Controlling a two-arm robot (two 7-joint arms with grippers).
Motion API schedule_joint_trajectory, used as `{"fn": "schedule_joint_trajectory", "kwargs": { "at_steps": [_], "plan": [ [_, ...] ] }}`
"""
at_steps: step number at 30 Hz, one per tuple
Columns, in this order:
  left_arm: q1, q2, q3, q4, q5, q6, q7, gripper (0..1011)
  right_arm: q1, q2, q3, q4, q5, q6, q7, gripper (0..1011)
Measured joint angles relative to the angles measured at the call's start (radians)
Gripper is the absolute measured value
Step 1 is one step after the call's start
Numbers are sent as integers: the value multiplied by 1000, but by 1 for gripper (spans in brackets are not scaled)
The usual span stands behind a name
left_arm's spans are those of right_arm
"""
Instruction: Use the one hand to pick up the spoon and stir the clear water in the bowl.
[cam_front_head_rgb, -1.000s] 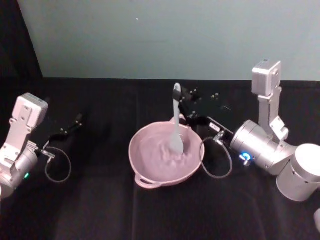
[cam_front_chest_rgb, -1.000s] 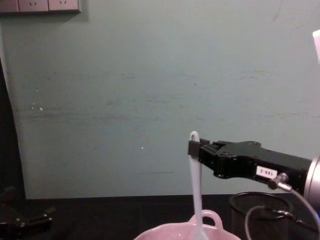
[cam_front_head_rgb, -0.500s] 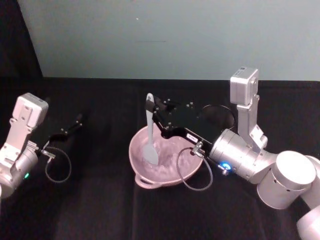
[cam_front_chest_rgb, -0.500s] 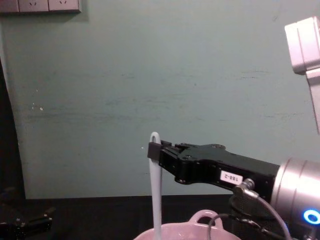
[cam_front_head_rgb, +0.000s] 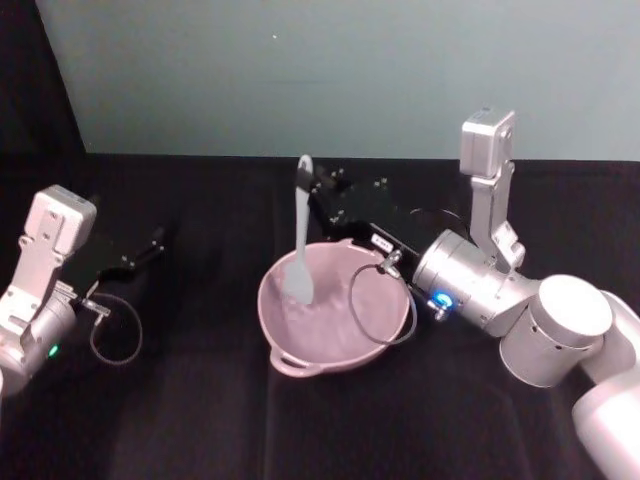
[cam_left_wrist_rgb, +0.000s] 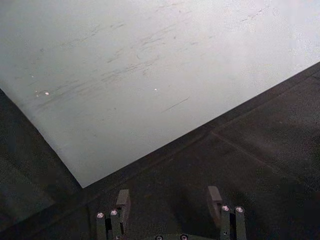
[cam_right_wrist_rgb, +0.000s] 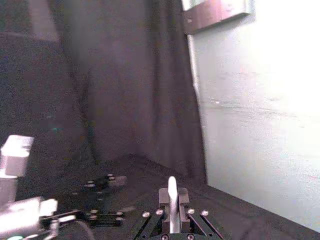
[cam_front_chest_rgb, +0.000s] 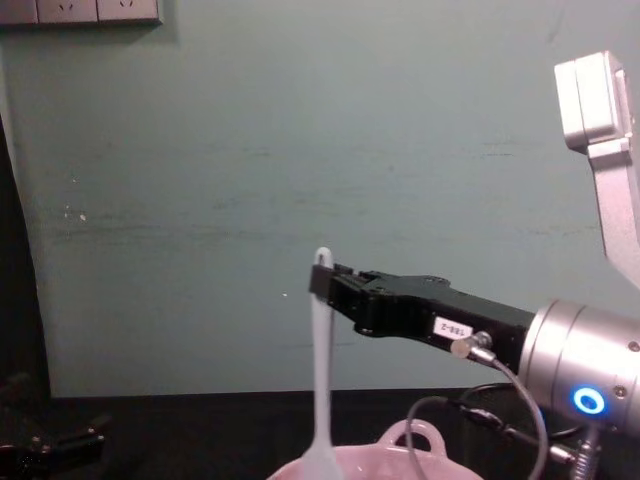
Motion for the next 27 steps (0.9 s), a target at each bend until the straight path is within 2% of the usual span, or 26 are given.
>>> {"fn": "schedule_joint_trajectory", "kwargs": {
  "at_steps": [7, 10, 14, 22, 27],
  "plan": [
    [0, 0, 0, 0, 0, 0, 0, 1011, 4, 16, 40, 25, -1, -10, -28, 110],
    [0, 0, 0, 0, 0, 0, 0, 1011, -11, 42, 67, 7, -5, -11, -46, 110],
    [0, 0, 0, 0, 0, 0, 0, 1011, -33, 64, 86, -22, -10, -7, -54, 110],
    [0, 0, 0, 0, 0, 0, 0, 1011, -89, 101, 86, -105, -40, 7, -58, 110],
    [0, 0, 0, 0, 0, 0, 0, 1011, -121, 107, 59, -159, -61, 17, -52, 110]
  ]
}}
